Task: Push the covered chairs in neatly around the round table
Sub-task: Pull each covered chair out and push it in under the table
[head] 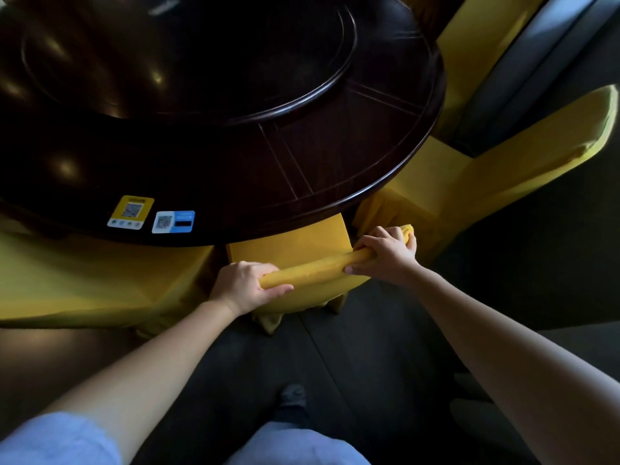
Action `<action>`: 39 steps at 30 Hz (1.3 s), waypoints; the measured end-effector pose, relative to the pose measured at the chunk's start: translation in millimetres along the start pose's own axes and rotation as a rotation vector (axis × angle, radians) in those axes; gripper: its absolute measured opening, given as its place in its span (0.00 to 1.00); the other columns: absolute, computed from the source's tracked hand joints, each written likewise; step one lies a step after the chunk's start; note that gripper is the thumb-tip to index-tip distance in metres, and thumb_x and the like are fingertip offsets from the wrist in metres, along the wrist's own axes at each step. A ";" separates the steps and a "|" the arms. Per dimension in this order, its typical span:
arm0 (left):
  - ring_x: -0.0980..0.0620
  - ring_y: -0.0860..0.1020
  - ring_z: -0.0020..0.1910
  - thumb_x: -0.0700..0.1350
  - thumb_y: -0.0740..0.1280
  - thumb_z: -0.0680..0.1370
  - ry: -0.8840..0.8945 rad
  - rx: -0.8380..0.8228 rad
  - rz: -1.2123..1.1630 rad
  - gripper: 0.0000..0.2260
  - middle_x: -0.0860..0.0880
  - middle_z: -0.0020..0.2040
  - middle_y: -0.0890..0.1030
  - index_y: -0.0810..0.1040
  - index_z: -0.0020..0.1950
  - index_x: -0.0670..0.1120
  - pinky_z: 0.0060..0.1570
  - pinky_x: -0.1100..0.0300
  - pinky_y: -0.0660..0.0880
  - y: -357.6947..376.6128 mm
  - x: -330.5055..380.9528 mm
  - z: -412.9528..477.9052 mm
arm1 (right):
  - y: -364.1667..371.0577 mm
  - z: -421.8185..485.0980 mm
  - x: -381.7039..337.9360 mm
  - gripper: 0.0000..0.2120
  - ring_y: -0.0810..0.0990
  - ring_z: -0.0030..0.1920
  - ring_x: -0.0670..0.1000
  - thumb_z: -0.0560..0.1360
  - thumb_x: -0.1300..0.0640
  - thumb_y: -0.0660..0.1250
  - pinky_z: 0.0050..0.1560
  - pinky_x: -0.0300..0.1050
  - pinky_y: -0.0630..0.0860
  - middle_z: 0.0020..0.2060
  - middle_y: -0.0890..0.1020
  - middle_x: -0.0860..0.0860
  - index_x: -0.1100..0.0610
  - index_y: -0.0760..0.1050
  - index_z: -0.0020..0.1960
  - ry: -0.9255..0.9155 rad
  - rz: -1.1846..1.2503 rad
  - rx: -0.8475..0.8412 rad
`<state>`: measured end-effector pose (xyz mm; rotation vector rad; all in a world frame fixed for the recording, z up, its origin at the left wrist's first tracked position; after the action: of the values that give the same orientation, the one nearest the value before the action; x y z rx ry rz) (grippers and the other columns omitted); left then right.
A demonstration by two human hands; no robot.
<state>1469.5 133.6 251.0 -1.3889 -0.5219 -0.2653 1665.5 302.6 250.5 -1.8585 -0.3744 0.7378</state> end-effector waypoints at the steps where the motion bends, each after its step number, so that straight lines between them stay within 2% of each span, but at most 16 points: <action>1: 0.51 0.80 0.37 0.75 0.55 0.67 0.000 -0.013 -0.019 0.31 0.52 0.37 0.83 0.83 0.43 0.52 0.34 0.54 0.78 1.8 -0.6 0.4 | 0.0 0.0 0.4 0.29 0.59 0.64 0.54 0.60 0.26 0.65 0.67 0.70 0.42 0.55 0.70 0.44 0.41 0.75 0.54 0.003 0.001 0.002; 4: 0.52 0.80 0.38 0.77 0.52 0.66 -0.030 -0.044 -0.002 0.33 0.54 0.39 0.83 0.82 0.45 0.54 0.35 0.56 0.77 3.4 -2.5 0.9 | -0.1 -2.3 1.2 0.28 0.59 0.64 0.54 0.60 0.26 0.65 0.67 0.70 0.43 0.55 0.70 0.44 0.41 0.75 0.54 0.020 0.009 0.003; 7: 0.51 0.80 0.44 0.79 0.50 0.63 -0.110 -0.137 0.060 0.35 0.55 0.44 0.83 0.80 0.53 0.57 0.37 0.61 0.72 9.7 -8.5 4.3 | -0.5 -6.8 1.2 0.30 0.60 0.65 0.54 0.59 0.25 0.64 0.67 0.69 0.44 0.56 0.71 0.44 0.40 0.75 0.55 0.026 0.021 0.022; 11: 0.48 0.78 0.56 0.77 0.54 0.65 -0.224 -0.373 0.056 0.36 0.52 0.58 0.81 0.75 0.63 0.57 0.49 0.56 0.73 24.2 -14.4 9.4 | -3.4 -15.2 -0.9 0.30 0.61 0.65 0.54 0.60 0.25 0.64 0.68 0.69 0.46 0.55 0.71 0.45 0.41 0.75 0.56 0.037 0.036 0.087; 17: 0.45 0.71 0.65 0.74 0.52 0.70 -0.290 -0.620 0.076 0.36 0.48 0.67 0.74 0.69 0.70 0.53 0.62 0.48 0.70 43.8 8.2 20.4 | -4.0 -29.7 -7.4 0.24 0.61 0.67 0.52 0.67 0.33 0.67 0.67 0.62 0.57 0.59 0.72 0.47 0.42 0.74 0.59 0.017 0.069 0.177; 22: 0.47 0.66 0.70 0.68 0.52 0.75 -0.215 -0.640 -0.125 0.30 0.49 0.72 0.68 0.63 0.73 0.54 0.68 0.47 0.65 62.3 65.6 50.7 | -20.9 -33.7 5.6 0.18 0.65 0.69 0.51 0.76 0.43 0.63 0.68 0.57 0.63 0.65 0.73 0.47 0.46 0.72 0.65 -0.006 0.185 0.212; 25: 0.49 0.65 0.71 0.69 0.53 0.74 -0.105 -0.608 -0.215 0.30 0.51 0.73 0.66 0.60 0.74 0.57 0.68 0.49 0.65 72.9 108.6 72.5 | -27.0 -41.2 26.8 0.18 0.62 0.71 0.52 0.79 0.47 0.60 0.70 0.55 0.61 0.69 0.70 0.49 0.47 0.70 0.68 -0.005 0.180 0.237; 27: 0.51 0.63 0.72 0.68 0.55 0.75 -0.013 -0.572 -0.254 0.30 0.53 0.74 0.64 0.58 0.74 0.58 0.67 0.53 0.64 78.4 138.8 90.8 | -29.2 -45.3 45.6 0.20 0.59 0.73 0.53 0.79 0.47 0.58 0.71 0.55 0.59 0.71 0.67 0.49 0.47 0.67 0.70 0.012 0.169 0.224; 29: 0.52 0.59 0.73 0.67 0.54 0.76 0.054 -0.555 -0.218 0.30 0.55 0.76 0.58 0.54 0.75 0.59 0.68 0.51 0.61 87.2 165.1 111.4 | -32.1 -49.6 72.9 0.23 0.54 0.75 0.53 0.79 0.45 0.57 0.73 0.57 0.55 0.75 0.61 0.48 0.46 0.61 0.73 0.064 0.136 0.203; 32: 0.53 0.51 0.76 0.65 0.52 0.77 0.137 -0.503 -0.093 0.30 0.55 0.78 0.51 0.47 0.76 0.57 0.73 0.46 0.51 101.9 203.4 149.0 | -48.0 -56.9 126.6 0.27 0.45 0.76 0.51 0.79 0.42 0.55 0.73 0.58 0.48 0.77 0.51 0.47 0.45 0.52 0.76 0.175 0.098 0.227; 35: 0.53 0.45 0.76 0.64 0.51 0.78 0.169 -0.468 -0.009 0.31 0.54 0.78 0.47 0.45 0.76 0.56 0.73 0.46 0.44 122.6 241.6 186.0 | -71.5 -66.8 176.4 0.28 0.42 0.76 0.51 0.78 0.41 0.55 0.73 0.58 0.45 0.77 0.49 0.46 0.44 0.50 0.76 0.242 0.103 0.280; 39: 0.54 0.41 0.76 0.63 0.50 0.78 0.234 -0.472 0.074 0.30 0.54 0.78 0.45 0.44 0.76 0.56 0.72 0.47 0.39 157.2 295.0 223.2 | -93.9 -73.3 235.6 0.29 0.41 0.76 0.50 0.78 0.41 0.55 0.73 0.58 0.44 0.77 0.47 0.46 0.44 0.50 0.76 0.275 0.092 0.276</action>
<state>1754.2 415.6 282.8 -1.8008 -0.2176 -0.5071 1899.5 421.0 280.9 -1.6921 -0.0085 0.5541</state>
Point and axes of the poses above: each hand's wrist, its own z-axis towards the middle knuckle, its own y-axis out of the palm, x = y × z, the point moved 9 cm from there along z, towards the middle knuckle
